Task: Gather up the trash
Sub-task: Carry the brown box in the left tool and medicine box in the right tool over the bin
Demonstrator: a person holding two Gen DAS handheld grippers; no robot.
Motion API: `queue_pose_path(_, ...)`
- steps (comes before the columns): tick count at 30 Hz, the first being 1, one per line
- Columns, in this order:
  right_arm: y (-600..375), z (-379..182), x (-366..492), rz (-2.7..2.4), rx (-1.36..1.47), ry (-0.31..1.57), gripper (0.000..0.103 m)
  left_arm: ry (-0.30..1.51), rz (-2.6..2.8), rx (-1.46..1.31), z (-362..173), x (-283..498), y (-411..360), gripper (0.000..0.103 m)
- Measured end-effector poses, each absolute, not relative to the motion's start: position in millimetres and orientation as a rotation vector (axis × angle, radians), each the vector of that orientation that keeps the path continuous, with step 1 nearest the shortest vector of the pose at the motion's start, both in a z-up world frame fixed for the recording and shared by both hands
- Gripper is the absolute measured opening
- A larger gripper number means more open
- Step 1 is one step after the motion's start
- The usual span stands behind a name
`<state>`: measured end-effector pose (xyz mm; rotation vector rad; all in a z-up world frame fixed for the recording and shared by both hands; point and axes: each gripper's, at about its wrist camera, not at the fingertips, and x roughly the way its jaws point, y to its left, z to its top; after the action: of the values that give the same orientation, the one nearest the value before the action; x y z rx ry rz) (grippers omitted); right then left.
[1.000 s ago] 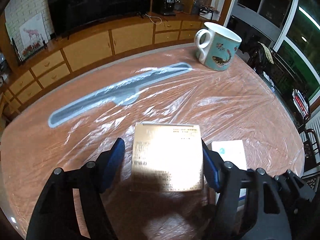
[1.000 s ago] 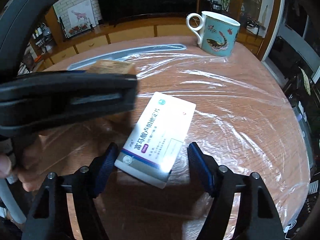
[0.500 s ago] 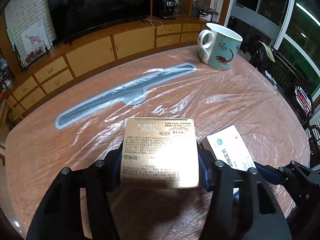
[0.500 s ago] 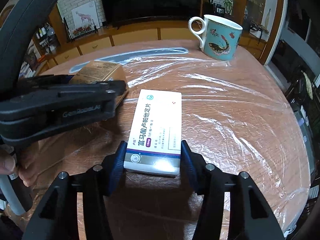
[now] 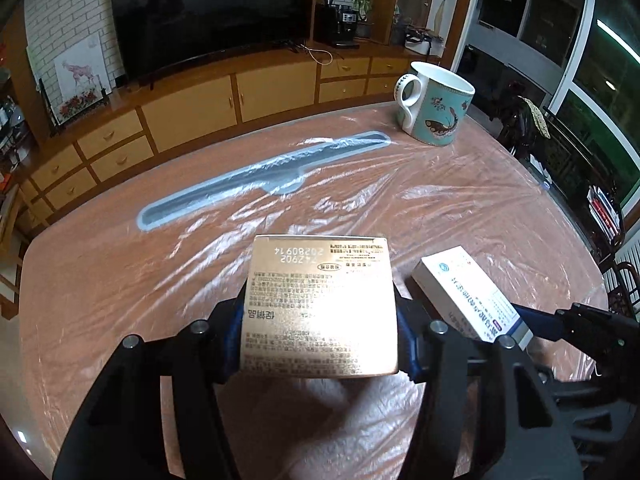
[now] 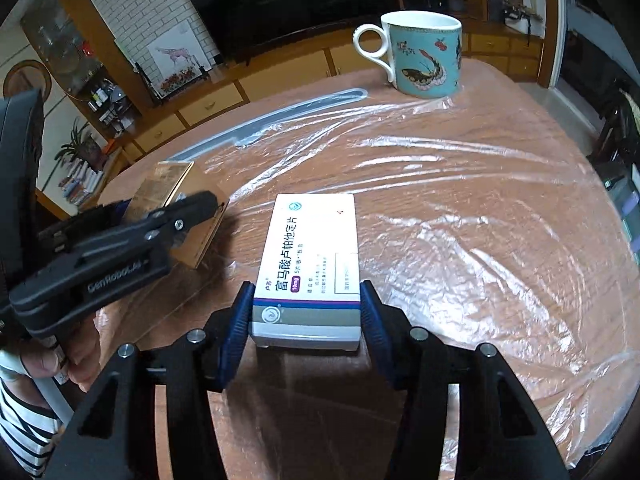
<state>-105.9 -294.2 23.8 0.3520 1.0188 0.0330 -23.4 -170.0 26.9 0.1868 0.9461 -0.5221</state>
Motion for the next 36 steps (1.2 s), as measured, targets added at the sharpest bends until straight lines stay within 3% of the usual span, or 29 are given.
queue_pose_path(16, -288, 30, -133, 0.103, 0.452, 1.022, 0.051, 0.936, -0.536, 0.161, 31, -67, -141, 0.059)
queue_pose_path(33, -239, 15, -162, 0.026, 0.112, 1.079, 0.049, 0.954, -0.569, 0.148, 23, -101, -123, 0.059)
queue_pose_path(36, -246, 18, -164, 0.064, 0.206, 1.08, 0.049, 0.954, -0.57, 0.139, 23, -104, -120, 0.059)
